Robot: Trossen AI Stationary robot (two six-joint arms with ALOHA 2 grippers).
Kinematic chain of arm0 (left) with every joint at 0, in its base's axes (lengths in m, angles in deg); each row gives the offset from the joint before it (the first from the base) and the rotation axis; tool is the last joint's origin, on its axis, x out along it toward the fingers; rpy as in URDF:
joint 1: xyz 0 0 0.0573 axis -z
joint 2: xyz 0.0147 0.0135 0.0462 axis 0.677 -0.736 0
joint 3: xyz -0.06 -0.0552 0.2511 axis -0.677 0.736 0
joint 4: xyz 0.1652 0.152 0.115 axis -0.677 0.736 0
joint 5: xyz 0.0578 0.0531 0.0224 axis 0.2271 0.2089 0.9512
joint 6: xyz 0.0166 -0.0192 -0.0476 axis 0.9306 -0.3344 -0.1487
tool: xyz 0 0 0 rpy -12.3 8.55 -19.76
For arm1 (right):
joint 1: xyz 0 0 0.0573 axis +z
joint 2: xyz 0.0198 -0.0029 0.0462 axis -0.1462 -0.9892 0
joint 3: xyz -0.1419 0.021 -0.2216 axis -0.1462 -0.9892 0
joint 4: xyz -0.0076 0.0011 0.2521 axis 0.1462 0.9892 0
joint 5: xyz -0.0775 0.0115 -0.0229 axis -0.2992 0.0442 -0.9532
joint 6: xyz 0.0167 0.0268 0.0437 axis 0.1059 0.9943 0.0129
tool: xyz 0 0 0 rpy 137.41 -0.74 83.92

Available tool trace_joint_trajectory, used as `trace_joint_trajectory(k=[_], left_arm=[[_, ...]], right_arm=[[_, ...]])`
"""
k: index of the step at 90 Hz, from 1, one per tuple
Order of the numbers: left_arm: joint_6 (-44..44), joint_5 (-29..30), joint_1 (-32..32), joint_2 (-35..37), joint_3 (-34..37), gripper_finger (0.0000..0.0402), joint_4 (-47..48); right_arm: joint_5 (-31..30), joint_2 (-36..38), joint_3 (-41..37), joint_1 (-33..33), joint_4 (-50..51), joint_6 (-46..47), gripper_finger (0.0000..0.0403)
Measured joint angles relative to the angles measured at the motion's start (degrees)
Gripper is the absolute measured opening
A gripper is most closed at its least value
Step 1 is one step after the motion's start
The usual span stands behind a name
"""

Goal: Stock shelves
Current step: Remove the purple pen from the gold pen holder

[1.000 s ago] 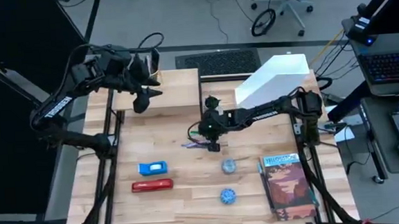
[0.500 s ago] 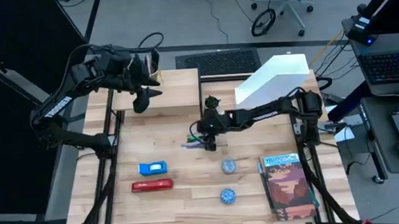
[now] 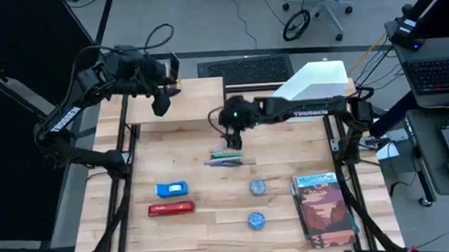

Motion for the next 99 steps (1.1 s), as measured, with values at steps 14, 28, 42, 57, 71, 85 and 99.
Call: trace_joint_trajectory(k=[14,28,42,57,71,85,99], left_arm=[[-3.61,6.02,-3.70,0.00,0.00,0.0157,-2.73],[-5.35,6.10,-10.43,-0.53,0.00,0.0159,-3.65],[-5.67,5.14,-17.82,-3.67,-0.02,0.0192,-3.80],[-5.63,-5.80,-24.99,-8.98,-0.02,0.0248,-5.56],[-2.67,-7.22,-27.70,-12.92,0.02,0.0268,-5.17],[-0.69,-7.77,-28.50,-15.17,0.68,0.0259,-4.67],[0.59,-8.03,-29.24,-15.74,0.74,0.0240,-4.65]], right_arm=[[5.05,2.20,2.96,-2.21,-0.11,-0.19,0.0280],[7.28,3.37,3.80,-3.89,-0.09,-1.67,0.0279],[8.38,3.50,3.80,-5.18,0.06,-4.28,0.0279],[8.41,3.50,3.80,-6.14,0.52,-6.70,0.0279],[8.43,3.50,3.80,-6.90,3.07,-8.03,0.0279],[8.44,3.50,3.80,-7.00,4.68,-9.57,0.0279],[8.46,3.48,3.80,-7.27,4.81,-9.61,0.0279]])
